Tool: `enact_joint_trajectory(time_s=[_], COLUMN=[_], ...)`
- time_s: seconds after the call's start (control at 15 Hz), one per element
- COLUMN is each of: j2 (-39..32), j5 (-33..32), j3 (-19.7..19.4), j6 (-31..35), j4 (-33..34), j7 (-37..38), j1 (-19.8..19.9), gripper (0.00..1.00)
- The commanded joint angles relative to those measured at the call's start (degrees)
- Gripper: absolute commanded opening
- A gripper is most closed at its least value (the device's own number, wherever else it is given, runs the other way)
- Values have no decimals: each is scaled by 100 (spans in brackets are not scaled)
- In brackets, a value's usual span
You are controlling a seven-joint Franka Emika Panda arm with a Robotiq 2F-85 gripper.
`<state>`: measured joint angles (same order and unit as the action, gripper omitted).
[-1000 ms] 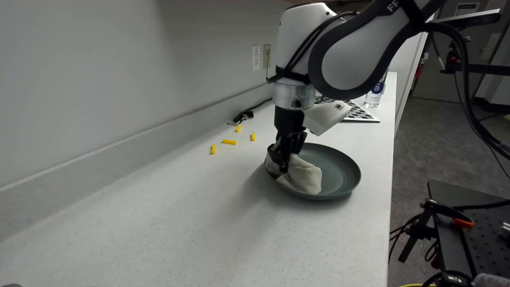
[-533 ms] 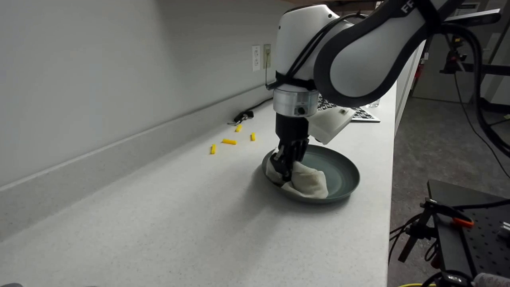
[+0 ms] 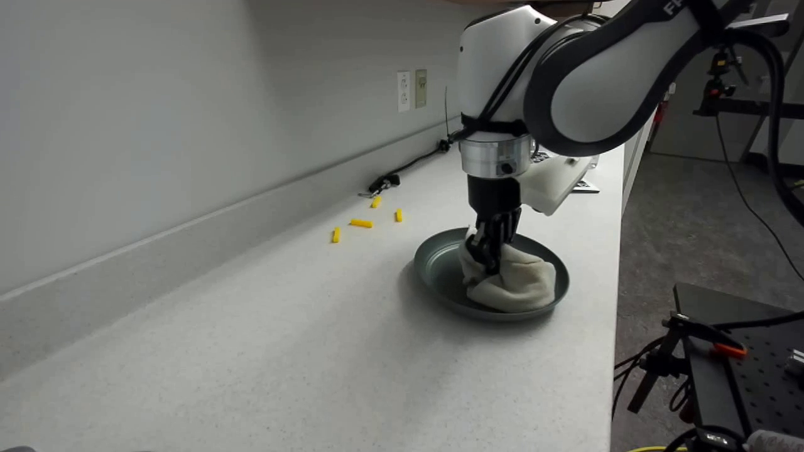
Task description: Use the white towel to wipe the plate
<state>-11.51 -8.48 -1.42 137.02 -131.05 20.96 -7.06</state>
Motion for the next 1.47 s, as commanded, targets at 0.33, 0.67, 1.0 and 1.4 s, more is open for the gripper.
enact_joint_trajectory(time_s=[0.33, 0.67, 1.0, 1.4], j2=[-143, -346, -257, -92], j5=[-1460, -1442, -1059, -1423], j3=[-322, -208, 39, -177], j6=[27, 334, 445, 281], j4=[434, 669, 413, 110], j7=[1115, 1471, 1253, 1424], j1=[-38, -104, -183, -195], gripper=[3, 3, 3, 3])
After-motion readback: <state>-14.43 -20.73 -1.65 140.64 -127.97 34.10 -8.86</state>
